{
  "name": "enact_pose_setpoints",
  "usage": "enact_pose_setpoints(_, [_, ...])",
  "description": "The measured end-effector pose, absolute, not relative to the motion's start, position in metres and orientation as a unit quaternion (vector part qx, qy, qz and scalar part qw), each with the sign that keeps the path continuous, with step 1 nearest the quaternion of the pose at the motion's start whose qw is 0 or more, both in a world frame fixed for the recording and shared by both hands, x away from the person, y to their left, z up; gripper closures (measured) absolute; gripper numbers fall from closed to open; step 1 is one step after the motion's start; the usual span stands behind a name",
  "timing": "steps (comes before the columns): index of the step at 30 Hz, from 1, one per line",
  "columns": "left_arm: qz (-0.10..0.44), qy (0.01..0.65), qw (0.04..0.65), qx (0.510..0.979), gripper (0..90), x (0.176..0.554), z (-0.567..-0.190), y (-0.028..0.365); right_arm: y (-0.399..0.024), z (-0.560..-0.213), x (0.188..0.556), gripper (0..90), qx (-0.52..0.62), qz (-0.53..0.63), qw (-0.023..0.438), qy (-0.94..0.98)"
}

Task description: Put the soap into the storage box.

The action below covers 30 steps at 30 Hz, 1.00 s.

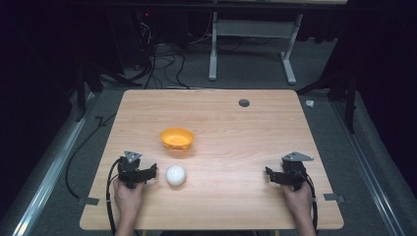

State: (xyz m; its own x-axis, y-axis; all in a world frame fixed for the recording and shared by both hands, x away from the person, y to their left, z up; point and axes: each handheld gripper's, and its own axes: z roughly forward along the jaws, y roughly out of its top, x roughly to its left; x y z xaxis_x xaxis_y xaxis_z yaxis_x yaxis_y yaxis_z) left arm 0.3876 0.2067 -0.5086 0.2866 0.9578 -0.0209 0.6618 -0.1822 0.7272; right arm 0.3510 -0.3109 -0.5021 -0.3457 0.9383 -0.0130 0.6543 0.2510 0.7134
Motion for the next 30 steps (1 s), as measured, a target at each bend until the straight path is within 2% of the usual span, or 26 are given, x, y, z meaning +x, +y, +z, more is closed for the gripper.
enact_pose_setpoints(30, [0.215, 0.539, 0.334, 0.743, 15.7, 0.3853, -0.5044, 0.2080, -0.3109, -0.5020, 0.3511, 22.2, 0.525, 0.314, 0.226, 0.758])
